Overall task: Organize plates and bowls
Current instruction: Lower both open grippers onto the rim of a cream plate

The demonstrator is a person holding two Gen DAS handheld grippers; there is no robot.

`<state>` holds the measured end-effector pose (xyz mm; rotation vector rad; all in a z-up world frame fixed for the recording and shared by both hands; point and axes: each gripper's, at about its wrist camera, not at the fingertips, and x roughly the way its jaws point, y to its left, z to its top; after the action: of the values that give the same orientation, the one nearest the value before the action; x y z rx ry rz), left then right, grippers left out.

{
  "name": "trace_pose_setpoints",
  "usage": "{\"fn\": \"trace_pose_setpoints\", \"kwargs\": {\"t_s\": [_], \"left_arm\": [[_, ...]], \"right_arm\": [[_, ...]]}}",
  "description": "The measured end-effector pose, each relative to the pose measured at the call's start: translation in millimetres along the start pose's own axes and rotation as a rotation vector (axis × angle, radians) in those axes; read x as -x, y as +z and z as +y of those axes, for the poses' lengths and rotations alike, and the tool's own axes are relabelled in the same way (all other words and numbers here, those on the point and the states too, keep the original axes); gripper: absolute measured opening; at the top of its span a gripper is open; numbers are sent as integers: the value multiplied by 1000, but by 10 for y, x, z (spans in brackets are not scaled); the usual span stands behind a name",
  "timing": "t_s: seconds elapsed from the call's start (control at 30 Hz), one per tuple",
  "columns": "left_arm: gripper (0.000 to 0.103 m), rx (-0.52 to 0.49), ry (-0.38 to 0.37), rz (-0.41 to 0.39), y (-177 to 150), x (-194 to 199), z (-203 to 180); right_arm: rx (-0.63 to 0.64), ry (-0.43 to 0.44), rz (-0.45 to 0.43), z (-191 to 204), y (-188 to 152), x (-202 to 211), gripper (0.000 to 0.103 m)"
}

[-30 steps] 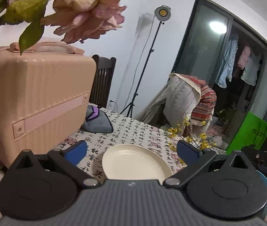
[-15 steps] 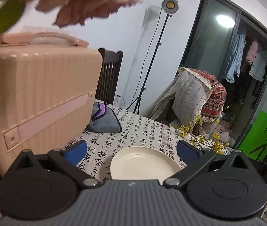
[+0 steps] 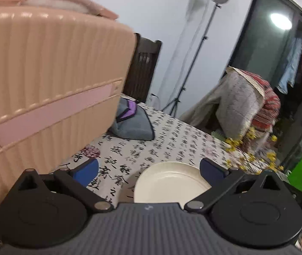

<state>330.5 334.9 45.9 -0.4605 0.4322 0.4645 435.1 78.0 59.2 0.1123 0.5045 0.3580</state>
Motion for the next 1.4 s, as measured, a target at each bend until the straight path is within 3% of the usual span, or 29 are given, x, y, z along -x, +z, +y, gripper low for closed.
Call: {"fn": "trace_pose_setpoints", "kwargs": {"t_s": [0.37,1.03,1.33,1.4], "left_arm": [[103,-46,33,25,-191,-286,100],[103,-29,73,50,-273,-435,211],[103,-42,79,64,-304,-490,200],[103,-49,79,61,-309,-490,191]], "right_arm": [[15,-16,35,46,-209,-360,103],[25,-39,-8,-48,-359,-392,101],[27,-33,20,-86,-410,-452,90],[27,-32,29,-91,-420,-468,81]]}}
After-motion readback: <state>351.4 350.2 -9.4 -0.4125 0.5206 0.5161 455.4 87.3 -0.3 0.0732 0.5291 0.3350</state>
